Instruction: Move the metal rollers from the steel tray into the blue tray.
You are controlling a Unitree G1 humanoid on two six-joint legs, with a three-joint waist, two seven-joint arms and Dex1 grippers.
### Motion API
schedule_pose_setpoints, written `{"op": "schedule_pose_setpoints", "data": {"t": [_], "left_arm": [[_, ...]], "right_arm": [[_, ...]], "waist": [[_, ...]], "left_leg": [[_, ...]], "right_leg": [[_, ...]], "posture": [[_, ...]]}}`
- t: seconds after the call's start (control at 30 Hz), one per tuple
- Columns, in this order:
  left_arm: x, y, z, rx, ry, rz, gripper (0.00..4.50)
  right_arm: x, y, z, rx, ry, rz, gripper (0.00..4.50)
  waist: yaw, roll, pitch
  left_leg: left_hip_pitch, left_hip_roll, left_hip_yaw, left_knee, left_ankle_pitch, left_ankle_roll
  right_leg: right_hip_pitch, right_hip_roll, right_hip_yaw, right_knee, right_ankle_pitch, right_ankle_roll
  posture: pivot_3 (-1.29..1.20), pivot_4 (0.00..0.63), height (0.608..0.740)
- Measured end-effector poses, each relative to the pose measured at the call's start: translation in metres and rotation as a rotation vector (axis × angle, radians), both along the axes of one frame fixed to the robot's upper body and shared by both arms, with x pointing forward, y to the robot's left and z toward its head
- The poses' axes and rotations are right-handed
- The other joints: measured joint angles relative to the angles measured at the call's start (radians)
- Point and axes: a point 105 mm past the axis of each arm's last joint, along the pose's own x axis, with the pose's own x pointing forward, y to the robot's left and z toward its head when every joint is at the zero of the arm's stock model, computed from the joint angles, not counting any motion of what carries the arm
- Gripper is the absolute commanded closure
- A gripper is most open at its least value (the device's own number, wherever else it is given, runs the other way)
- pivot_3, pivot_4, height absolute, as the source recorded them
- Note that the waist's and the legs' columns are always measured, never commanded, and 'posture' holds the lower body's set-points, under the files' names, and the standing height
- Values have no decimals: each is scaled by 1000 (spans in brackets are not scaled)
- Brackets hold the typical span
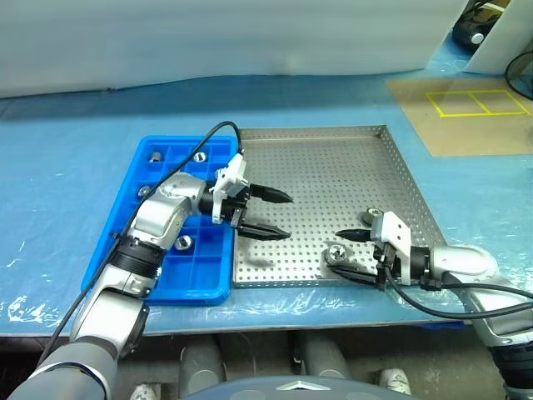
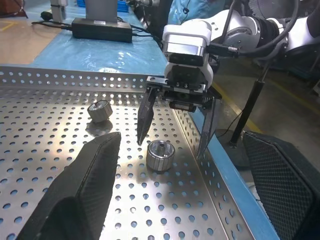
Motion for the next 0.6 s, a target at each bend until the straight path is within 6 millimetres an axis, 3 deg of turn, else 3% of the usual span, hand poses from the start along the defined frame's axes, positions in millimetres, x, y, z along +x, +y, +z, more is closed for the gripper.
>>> {"op": "schedule_pose_setpoints", "data": {"t": [0.3, 0.6], "left_arm": [[-2, 5, -1, 17, -2, 28, 406], [-3, 8, -2, 20, -4, 44, 406]], "right_arm": [[10, -10, -11, 0, 8, -44, 438], [5, -15, -16, 9, 22, -64, 438]], "waist": [[6, 0, 0], [17, 1, 0]], "left_leg": [[3, 0, 0, -1, 0, 0], [3, 0, 0, -2, -1, 1]], "right_leg": [[4, -1, -1, -1, 0, 0], [4, -1, -2, -4, 0, 0]], "posture": [[-270, 150, 740], [-272, 150, 740]]}}
